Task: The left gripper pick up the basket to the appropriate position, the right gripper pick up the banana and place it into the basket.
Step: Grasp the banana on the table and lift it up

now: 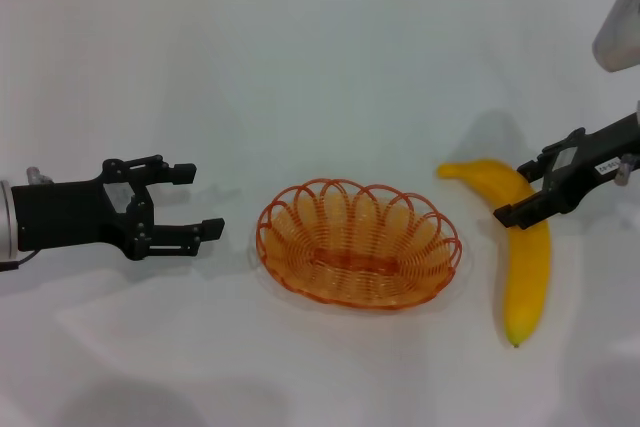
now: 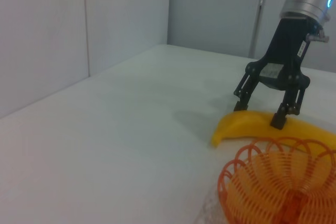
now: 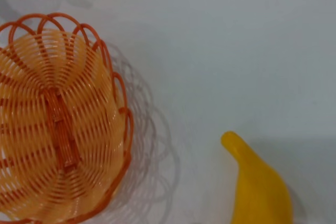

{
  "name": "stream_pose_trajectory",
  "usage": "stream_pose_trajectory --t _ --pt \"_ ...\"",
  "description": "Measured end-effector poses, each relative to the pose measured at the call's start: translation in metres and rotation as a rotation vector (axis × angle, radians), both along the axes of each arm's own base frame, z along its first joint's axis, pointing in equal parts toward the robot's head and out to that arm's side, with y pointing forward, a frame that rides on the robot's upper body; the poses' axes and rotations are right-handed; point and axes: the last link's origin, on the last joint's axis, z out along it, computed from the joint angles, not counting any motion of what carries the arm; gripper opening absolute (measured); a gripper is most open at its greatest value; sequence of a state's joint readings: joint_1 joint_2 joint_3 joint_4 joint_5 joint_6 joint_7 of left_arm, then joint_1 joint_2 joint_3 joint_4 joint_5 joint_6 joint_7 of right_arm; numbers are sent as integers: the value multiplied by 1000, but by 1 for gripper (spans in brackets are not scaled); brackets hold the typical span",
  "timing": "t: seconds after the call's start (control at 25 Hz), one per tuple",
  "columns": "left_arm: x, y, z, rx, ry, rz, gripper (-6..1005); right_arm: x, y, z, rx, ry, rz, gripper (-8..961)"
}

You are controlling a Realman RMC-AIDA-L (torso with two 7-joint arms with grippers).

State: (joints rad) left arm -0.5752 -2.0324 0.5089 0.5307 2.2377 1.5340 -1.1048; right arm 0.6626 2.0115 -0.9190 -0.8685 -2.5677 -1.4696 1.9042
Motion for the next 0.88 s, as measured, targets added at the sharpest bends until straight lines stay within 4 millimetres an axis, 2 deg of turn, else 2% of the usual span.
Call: stream_pose_trajectory --t 0.88 --pt "1 0 0 1 0 -3 876 1 1 0 -2 -34 -18 806"
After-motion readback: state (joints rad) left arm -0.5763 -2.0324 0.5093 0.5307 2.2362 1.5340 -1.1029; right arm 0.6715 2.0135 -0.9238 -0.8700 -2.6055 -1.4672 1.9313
